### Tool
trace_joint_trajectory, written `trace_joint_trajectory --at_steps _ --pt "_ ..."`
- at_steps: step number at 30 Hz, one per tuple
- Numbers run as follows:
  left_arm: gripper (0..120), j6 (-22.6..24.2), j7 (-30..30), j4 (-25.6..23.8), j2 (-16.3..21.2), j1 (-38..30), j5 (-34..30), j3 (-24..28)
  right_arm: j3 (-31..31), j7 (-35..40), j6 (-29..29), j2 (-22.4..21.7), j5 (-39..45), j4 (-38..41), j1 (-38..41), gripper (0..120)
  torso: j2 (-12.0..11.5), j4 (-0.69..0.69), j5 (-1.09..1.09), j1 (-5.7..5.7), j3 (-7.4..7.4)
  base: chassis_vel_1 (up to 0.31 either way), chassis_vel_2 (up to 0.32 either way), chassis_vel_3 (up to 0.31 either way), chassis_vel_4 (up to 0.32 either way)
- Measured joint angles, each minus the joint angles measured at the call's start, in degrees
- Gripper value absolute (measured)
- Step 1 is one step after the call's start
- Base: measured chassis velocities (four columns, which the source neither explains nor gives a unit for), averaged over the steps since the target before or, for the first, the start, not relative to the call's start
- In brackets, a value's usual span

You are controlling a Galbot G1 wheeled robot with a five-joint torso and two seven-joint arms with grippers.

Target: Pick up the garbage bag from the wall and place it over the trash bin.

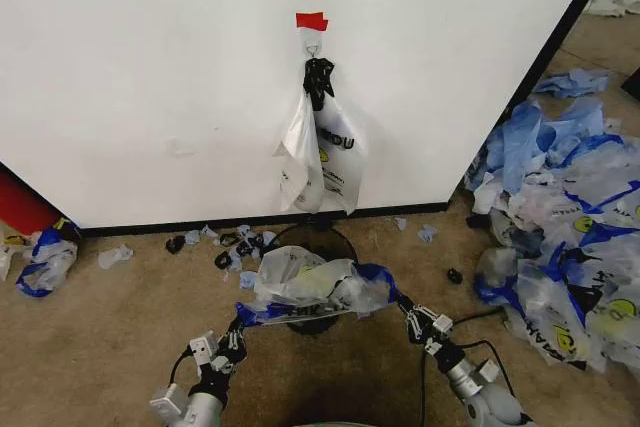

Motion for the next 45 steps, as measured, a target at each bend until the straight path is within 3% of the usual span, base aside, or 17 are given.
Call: trace_joint_trajectory --at_steps 4,10,14,18,23,26,45 --pt "22 -0.1 0.1 -0.1 0.0 0.2 0.4 0.0 0.0 -0.1 0.0 0.0 0.0 0.0 -0.1 14 0.0 0.00 -0.01 0.00 0.00 0.000 0.000 0.000 0.000" --pt "49 -0.6 0.3 -0.2 -0.1 0.5 1.0 -0.1 0.0 -0.3 0.0 0.1 0.0 0.1 -0.2 43 0.0 0.00 0.00 0.00 0.00 0.000 0.000 0.000 0.000" --pt "58 -0.7 0.3 -0.3 -0.1 0.7 1.1 -0.1 0.0 -0.4 0.0 0.2 0.0 0.1 -0.2 51 0.0 0.00 0.00 0.00 0.00 0.000 0.000 0.000 0.000" --pt "78 -0.9 0.4 -0.9 0.1 1.5 1.4 -0.2 0.1 -0.8 0.0 0.0 0.3 0.7 -0.7 71 0.0 0.00 0.00 0.00 0.00 0.000 0.000 0.000 0.000" --pt "94 -1.0 0.4 -1.9 0.2 2.3 2.0 -0.2 0.1 -1.1 0.0 -0.1 0.5 1.1 -1.2 88 0.0 0.00 0.00 0.00 0.00 0.000 0.000 0.000 0.000" --pt "98 -1.0 0.4 -2.7 0.3 2.8 2.2 -0.2 0.1 -1.2 0.0 -0.1 0.6 1.6 -1.4 98 0.0 0.00 0.00 0.00 0.00 0.000 0.000 0.000 0.000" --pt "98 -1.3 0.4 -4.2 0.2 3.8 3.9 -0.6 0.1 -1.4 0.0 -0.3 0.6 3.2 -2.2 100 0.0 0.00 0.00 0.00 0.00 0.000 0.000 0.000 0.000"
